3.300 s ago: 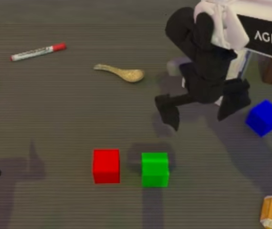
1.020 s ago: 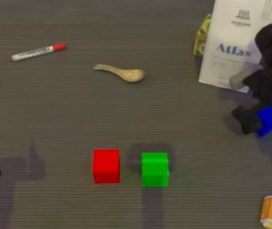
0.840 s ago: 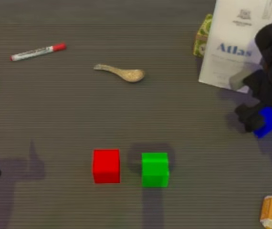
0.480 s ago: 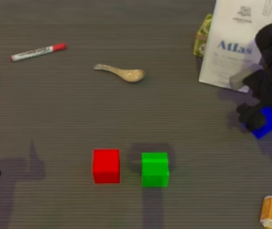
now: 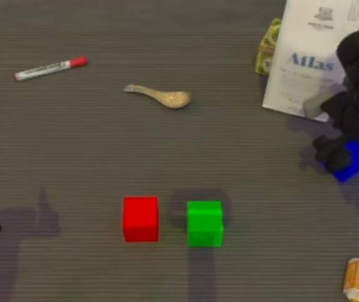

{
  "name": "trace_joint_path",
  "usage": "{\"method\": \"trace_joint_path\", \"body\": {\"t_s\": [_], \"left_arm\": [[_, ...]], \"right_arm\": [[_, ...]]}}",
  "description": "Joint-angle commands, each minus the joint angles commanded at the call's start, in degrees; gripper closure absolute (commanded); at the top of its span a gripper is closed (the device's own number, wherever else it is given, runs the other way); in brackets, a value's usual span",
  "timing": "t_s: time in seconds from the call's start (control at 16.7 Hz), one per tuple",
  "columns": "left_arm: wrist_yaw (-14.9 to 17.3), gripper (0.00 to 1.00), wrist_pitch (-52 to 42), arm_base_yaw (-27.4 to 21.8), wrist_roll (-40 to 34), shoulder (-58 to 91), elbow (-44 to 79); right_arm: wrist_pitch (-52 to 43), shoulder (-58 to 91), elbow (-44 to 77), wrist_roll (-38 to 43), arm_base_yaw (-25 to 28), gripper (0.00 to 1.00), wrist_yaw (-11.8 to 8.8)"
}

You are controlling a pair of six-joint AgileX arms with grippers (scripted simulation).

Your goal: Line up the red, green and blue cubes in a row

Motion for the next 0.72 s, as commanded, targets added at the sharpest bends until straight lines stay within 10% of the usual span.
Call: {"method": "trace_joint_path", "body": {"t_s": [0.72], "left_arm": [[0.0, 0.0, 0.0, 0.0, 0.0, 0.0, 0.0]], "right_arm": [[-13.0, -5.2, 7.6, 0.0, 0.2, 1.0, -0.1]]}}
